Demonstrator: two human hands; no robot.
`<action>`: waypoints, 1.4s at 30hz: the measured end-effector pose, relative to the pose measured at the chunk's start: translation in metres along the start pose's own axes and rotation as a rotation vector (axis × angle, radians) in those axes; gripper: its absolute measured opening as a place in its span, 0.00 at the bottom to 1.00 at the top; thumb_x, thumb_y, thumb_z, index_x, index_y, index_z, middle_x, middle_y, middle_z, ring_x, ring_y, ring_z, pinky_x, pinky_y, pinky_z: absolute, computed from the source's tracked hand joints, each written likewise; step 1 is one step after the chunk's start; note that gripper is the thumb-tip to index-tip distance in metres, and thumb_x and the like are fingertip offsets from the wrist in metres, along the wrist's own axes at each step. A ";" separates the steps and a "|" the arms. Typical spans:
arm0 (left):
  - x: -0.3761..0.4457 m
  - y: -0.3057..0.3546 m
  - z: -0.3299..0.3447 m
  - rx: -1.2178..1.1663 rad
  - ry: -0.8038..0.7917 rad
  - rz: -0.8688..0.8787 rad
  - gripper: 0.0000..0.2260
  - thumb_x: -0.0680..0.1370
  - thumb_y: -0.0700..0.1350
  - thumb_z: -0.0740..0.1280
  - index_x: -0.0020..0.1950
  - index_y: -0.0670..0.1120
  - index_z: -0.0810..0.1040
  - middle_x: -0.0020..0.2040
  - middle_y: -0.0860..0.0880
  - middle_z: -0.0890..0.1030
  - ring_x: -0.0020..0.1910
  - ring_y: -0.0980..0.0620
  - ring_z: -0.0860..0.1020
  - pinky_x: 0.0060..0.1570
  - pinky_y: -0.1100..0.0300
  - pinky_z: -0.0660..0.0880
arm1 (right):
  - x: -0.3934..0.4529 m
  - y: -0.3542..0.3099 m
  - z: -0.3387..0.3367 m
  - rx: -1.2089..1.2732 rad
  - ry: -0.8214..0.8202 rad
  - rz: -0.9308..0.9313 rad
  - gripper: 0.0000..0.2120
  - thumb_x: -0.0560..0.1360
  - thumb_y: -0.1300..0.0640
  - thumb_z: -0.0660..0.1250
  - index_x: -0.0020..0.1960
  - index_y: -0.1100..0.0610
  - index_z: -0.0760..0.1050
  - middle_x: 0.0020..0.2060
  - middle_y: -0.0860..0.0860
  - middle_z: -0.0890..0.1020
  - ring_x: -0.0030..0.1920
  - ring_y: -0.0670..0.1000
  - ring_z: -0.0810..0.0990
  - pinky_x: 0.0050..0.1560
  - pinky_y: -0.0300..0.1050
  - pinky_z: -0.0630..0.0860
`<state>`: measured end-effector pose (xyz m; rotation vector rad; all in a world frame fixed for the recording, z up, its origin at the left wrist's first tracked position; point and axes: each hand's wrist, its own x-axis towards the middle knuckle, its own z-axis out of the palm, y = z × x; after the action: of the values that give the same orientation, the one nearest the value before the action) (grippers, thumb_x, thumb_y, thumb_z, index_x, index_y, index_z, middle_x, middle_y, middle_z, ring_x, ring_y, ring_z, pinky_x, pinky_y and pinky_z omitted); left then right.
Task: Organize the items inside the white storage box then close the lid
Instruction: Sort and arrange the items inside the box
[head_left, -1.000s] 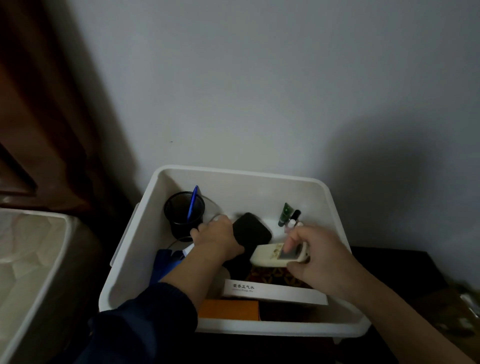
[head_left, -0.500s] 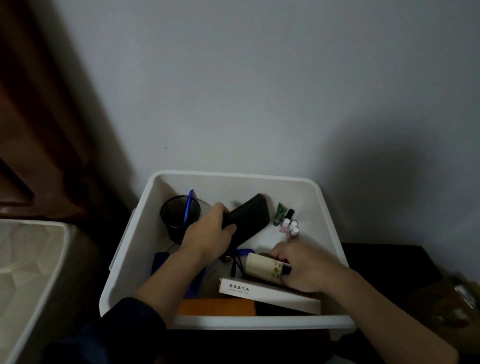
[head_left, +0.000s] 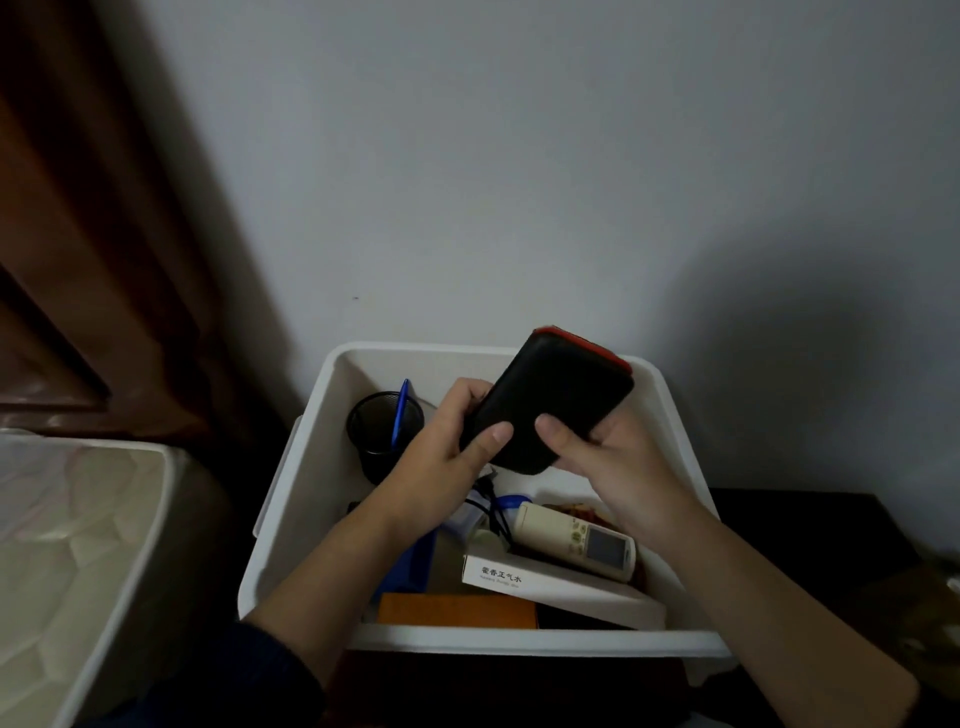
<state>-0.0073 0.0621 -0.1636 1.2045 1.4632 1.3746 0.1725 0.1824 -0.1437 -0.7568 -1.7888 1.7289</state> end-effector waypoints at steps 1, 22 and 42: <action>0.001 -0.001 -0.001 0.050 0.026 -0.017 0.11 0.85 0.50 0.67 0.67 0.56 0.73 0.58 0.56 0.81 0.59 0.55 0.82 0.58 0.56 0.82 | -0.001 0.001 0.001 -0.011 0.048 -0.037 0.17 0.77 0.48 0.75 0.65 0.40 0.80 0.60 0.48 0.86 0.64 0.49 0.84 0.63 0.54 0.82; 0.061 -0.042 0.048 1.349 -0.458 -0.388 0.17 0.82 0.49 0.69 0.71 0.51 0.78 0.69 0.46 0.79 0.72 0.43 0.71 0.75 0.44 0.62 | 0.014 0.030 -0.007 -0.489 0.420 -0.114 0.21 0.81 0.50 0.71 0.72 0.49 0.74 0.59 0.44 0.83 0.61 0.44 0.81 0.57 0.41 0.80; 0.050 -0.037 0.027 1.360 -0.200 -0.084 0.16 0.83 0.48 0.68 0.71 0.56 0.75 0.64 0.50 0.80 0.67 0.48 0.73 0.67 0.49 0.68 | 0.019 0.041 -0.008 -0.398 0.438 -0.176 0.16 0.80 0.48 0.72 0.66 0.41 0.74 0.54 0.39 0.83 0.58 0.40 0.82 0.55 0.43 0.82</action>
<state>0.0014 0.1184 -0.2006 1.9106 2.2946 -0.0078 0.1660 0.2023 -0.1844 -1.0127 -1.8323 1.0052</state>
